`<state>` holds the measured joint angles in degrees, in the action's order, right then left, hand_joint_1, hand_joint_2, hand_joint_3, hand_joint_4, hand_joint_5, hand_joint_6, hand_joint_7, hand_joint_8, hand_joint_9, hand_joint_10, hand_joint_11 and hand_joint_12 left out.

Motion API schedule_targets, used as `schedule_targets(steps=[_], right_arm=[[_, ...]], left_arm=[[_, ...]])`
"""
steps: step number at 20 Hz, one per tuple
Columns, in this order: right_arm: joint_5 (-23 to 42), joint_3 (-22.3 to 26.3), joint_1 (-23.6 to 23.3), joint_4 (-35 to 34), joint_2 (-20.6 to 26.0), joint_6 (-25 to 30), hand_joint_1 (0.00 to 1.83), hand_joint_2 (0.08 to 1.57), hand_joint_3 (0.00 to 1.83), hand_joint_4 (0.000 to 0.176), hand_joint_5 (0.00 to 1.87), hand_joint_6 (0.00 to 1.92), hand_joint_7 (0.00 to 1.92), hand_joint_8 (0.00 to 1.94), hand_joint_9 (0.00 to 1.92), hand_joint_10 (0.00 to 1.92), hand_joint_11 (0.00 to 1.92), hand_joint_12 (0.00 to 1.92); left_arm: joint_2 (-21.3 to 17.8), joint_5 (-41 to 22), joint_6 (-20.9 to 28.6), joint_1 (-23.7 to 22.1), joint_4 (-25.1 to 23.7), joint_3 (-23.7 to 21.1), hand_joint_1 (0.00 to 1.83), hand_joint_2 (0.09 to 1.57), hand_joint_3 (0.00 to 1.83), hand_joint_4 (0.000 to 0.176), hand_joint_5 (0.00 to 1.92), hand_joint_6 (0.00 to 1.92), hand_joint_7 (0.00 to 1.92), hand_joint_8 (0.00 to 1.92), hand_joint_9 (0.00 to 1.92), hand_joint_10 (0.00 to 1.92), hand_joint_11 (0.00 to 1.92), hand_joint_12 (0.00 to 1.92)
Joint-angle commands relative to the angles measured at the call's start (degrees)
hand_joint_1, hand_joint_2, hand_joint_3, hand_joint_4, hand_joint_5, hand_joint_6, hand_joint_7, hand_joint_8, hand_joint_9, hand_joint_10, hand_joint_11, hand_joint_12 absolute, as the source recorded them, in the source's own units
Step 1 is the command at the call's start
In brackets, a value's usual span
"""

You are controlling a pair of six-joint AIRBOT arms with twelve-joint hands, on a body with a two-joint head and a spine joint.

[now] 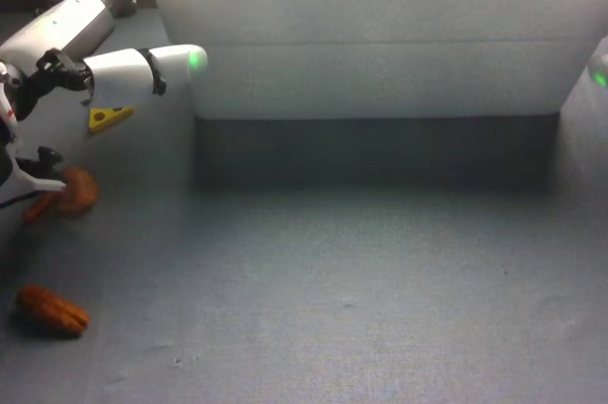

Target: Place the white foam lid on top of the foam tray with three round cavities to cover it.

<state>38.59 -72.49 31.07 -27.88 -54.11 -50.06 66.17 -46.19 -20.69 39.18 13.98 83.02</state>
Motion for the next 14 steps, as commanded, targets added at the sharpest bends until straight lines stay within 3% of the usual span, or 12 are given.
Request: schedule_targets(steps=[1,5,10,12,14], right_arm=[[6.6,-0.1,0.1,0.0,1.3,-0.3,0.54,1.21,0.01,0.0,0.0,0.0,0.0,0.0,0.0,0.0,0.0,0.01],[7.7,1.1,1.1,-1.4,3.2,-1.4,0.53,1.2,0.0,0.0,0.0,0.0,0.0,0.0,0.0,0.0,0.0,0.0],[9.3,2.7,2.6,-2.6,5.7,-2.3,0.5,1.24,0.01,0.0,0.0,0.0,0.0,0.0,0.0,0.0,0.04,0.03],[10.3,3.7,3.4,-2.9,7.0,-2.5,0.5,1.26,0.0,0.0,0.0,0.0,0.0,0.0,0.0,0.0,0.0,0.32],[12.8,5.9,5.2,-3.0,8.9,-2.6,0.51,1.26,0.0,0.0,0.0,0.0,0.0,0.0,0.0,0.0,0.0,0.79]], left_arm=[[-0.9,-6.8,0.0,0.1,0.3,-0.1,0.42,1.13,0.0,0.0,0.05,0.0,0.0,0.0,0.0,0.0,0.0,0.6],[-2.1,-7.7,-0.6,1.1,1.0,-1.0,0.41,1.13,0.0,0.018,0.04,0.0,0.0,0.0,0.0,0.0,0.0,0.66],[-3.5,-9.5,-0.9,2.5,2.3,-2.0,0.44,1.12,0.0,0.009,0.06,0.0,0.0,0.0,0.0,0.0,0.0,0.65],[-4.2,-10.4,-1.0,3.1,2.6,-2.5,0.43,1.12,0.0,0.0,0.07,0.0,0.0,0.0,0.0,0.0,0.0,0.64],[-5.6,-12.5,-1.3,4.3,3.2,-3.8,0.44,1.1,0.0,0.005,0.08,0.0,0.0,0.0,0.0,0.0,0.0,0.74]])
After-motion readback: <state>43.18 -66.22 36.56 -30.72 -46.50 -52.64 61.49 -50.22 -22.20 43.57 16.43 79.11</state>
